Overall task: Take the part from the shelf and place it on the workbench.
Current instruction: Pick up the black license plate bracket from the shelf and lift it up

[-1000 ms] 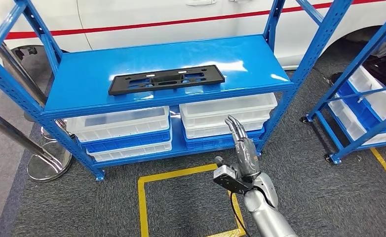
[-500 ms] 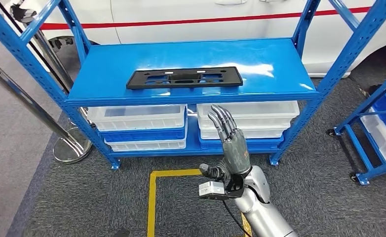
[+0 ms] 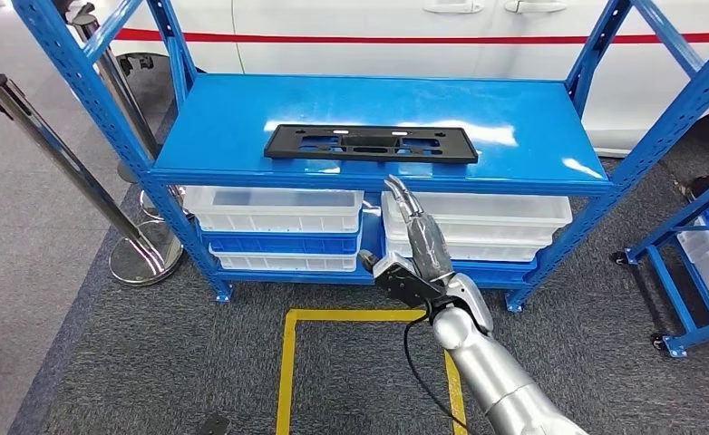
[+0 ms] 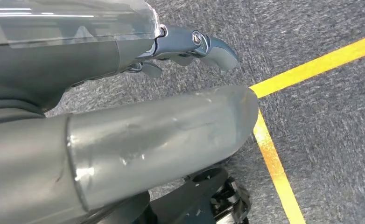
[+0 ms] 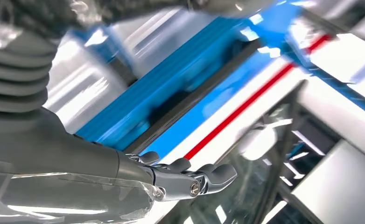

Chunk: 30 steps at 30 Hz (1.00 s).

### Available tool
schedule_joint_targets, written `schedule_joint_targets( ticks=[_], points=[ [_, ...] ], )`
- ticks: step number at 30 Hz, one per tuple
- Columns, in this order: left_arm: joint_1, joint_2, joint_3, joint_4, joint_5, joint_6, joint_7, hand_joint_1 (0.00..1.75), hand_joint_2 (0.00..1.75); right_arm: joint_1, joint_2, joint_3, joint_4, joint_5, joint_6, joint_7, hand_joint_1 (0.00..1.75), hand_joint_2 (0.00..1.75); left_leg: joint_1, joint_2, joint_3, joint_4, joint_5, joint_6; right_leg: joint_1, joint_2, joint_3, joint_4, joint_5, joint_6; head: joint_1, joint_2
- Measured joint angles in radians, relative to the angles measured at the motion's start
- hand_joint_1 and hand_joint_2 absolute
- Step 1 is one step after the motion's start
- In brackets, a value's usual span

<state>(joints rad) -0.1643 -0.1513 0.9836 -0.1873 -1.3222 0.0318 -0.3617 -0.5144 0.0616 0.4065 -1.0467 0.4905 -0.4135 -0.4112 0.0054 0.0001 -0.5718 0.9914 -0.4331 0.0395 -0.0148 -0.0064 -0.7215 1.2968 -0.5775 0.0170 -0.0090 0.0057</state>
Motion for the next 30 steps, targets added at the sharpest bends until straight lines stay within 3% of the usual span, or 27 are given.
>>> schedule_joint_targets(
  ticks=[1, 2, 3, 5, 6, 10, 12, 14, 15, 16, 17, 20, 22, 26, 28, 30],
  points=[
    [-0.001, -0.002, 0.0, 0.0, -0.005, 0.0, 0.004, 0.0, 0.0, -0.03, 0.0, 0.002, 0.036, 0.077, -0.048, 0.026, 0.0, 1.75, 0.0, -0.003, 0.0, 0.003, -0.001, -0.001, -0.001, 0.001, -0.006, 0.006, 0.012, 0.002, 0.0, 0.0],
    [-0.002, -0.004, -0.001, 0.0, -0.01, 0.0, 0.009, 0.0, 0.0, -0.063, -0.001, 0.005, 0.07, 0.176, -0.106, 0.062, 0.0, 1.75, 0.001, -0.005, 0.0, 0.008, -0.004, -0.003, -0.003, 0.001, 0.006, -0.025, 0.043, 0.003, 0.0, 0.0],
    [-0.004, -0.008, -0.002, 0.0, -0.017, 0.0, 0.013, 0.0, 0.0, -0.098, -0.001, 0.011, 0.099, 0.293, -0.164, 0.109, 0.0, 1.75, 0.001, -0.008, -0.001, 0.015, -0.008, -0.006, -0.006, 0.002, 0.033, -0.085, 0.083, 0.004, 0.0, 0.0],
    [-0.013, -0.014, -0.007, 0.0, -0.027, 0.0, 0.02, 0.0, 0.0, -0.166, -0.005, 0.028, 0.142, 0.53, -0.246, 0.209, 0.0, 1.75, 0.0, -0.01, -0.011, 0.033, -0.018, -0.015, -0.009, 0.009, 0.078, -0.192, 0.127, 0.004, 0.0, 0.0],
    [-0.019, -0.016, -0.009, 0.0, -0.031, 0.0, 0.023, 0.0, 0.0, -0.191, -0.007, 0.037, 0.156, 0.632, -0.266, 0.254, 0.0, 1.75, -0.001, -0.012, -0.018, 0.041, -0.021, -0.021, -0.008, 0.012, 0.086, -0.218, 0.132, 0.001, -0.001, 0.0],
    [-0.027, -0.024, -0.016, 0.0, -0.036, 0.0, 0.031, 0.0, 0.0, -0.261, -0.011, 0.062, 0.21, 0.892, -0.28, 0.372, 0.0, 1.75, 0.001, -0.017, -0.035, 0.059, -0.031, -0.036, -0.006, 0.012, 0.084, -0.23, 0.129, -0.02, -0.002, 0.0],
    [-0.03, -0.027, -0.022, 0.0, -0.04, 0.001, 0.032, 0.0, 0.0, -0.308, -0.011, 0.073, 0.245, 0.966, -0.281, 0.415, 0.0, 1.75, 0.004, -0.011, -0.069, 0.135, -0.074, -0.045, -0.008, 0.011, 0.085, -0.233, 0.13, -0.031, -0.002, 0.0],
    [-0.033, -0.03, -0.027, 0.0, -0.041, 0.001, 0.031, 0.0, 0.0, -0.331, -0.012, 0.076, 0.269, 0.981, -0.283, 0.435, 0.0, 1.75, 0.006, -0.008, -0.134, 0.268, -0.128, -0.05, -0.005, 0.008, 0.088, -0.233, 0.127, -0.037, -0.002, 0.0],
    [-0.033, -0.031, -0.028, 0.0, -0.042, 0.001, 0.031, 0.0, 0.0, -0.334, -0.013, 0.076, 0.279, 0.98, -0.284, 0.438, 0.0, 1.75, 0.006, -0.007, -0.16, 0.316, -0.139, -0.051, -0.004, 0.006, 0.09, -0.233, 0.126, -0.038, -0.002, 0.0],
    [-0.032, -0.031, -0.03, 0.0, -0.042, 0.001, 0.031, 0.0, 0.0, -0.335, -0.013, 0.076, 0.288, 0.98, -0.284, 0.44, 0.0, 1.75, 0.006, -0.007, -0.172, 0.332, -0.131, -0.05, -0.002, 0.005, 0.092, -0.233, 0.125, -0.039, -0.002, 0.0],
    [-0.031, -0.032, -0.031, 0.0, -0.042, 0.001, 0.031, 0.0, 0.0, -0.336, -0.014, 0.076, 0.295, 0.98, -0.284, 0.441, 0.0, 1.75, 0.006, -0.007, -0.165, 0.307, -0.105, -0.047, -0.001, 0.005, 0.094, -0.233, 0.123, -0.039, -0.002, 0.0],
    [-0.033, -0.032, -0.035, 0.0, -0.042, 0.001, 0.03, 0.0, 0.0, -0.344, -0.016, 0.076, 0.309, 0.971, -0.284, 0.446, 0.0, 1.75, 0.0, -0.006, -0.08, 0.115, -0.006, -0.027, 0.002, 0.006, 0.102, -0.234, 0.119, -0.035, -0.002, 0.0],
    [-0.035, -0.033, -0.035, 0.0, -0.042, 0.0, 0.029, 0.0, 0.0, -0.345, -0.019, 0.075, 0.315, 0.962, -0.285, 0.453, 0.0, 1.75, -0.007, -0.006, -0.051, 0.053, 0.003, -0.019, 0.003, 0.006, 0.103, -0.238, 0.12, -0.027, -0.002, 0.0],
    [-0.033, -0.036, -0.036, 0.0, -0.042, -0.001, 0.024, 0.0, 0.0, -0.34, -0.03, 0.065, 0.319, 0.945, -0.285, 0.454, 0.0, 1.75, -0.004, -0.006, -0.033, 0.019, 0.012, -0.007, 0.005, 0.005, 0.099, -0.227, 0.107, -0.005, -0.002, 0.0],
    [-0.036, -0.038, -0.037, 0.0, -0.042, -0.003, 0.017, 0.0, 0.0, -0.34, -0.035, 0.061, 0.326, 0.94, -0.284, 0.443, 0.0, 1.75, -0.003, -0.004, -0.026, 0.007, 0.017, 0.0, 0.004, 0.006, 0.056, -0.138, 0.059, 0.0, -0.001, 0.0],
    [-0.039, -0.039, -0.038, 0.0, -0.04, -0.005, 0.012, 0.0, 0.0, -0.334, -0.036, 0.06, 0.346, 0.932, -0.276, 0.424, 0.0, 1.75, -0.004, -0.005, -0.026, 0.008, 0.016, 0.005, 0.002, 0.007, -0.007, -0.02, 0.014, 0.003, -0.001, 0.0]
  ],
)
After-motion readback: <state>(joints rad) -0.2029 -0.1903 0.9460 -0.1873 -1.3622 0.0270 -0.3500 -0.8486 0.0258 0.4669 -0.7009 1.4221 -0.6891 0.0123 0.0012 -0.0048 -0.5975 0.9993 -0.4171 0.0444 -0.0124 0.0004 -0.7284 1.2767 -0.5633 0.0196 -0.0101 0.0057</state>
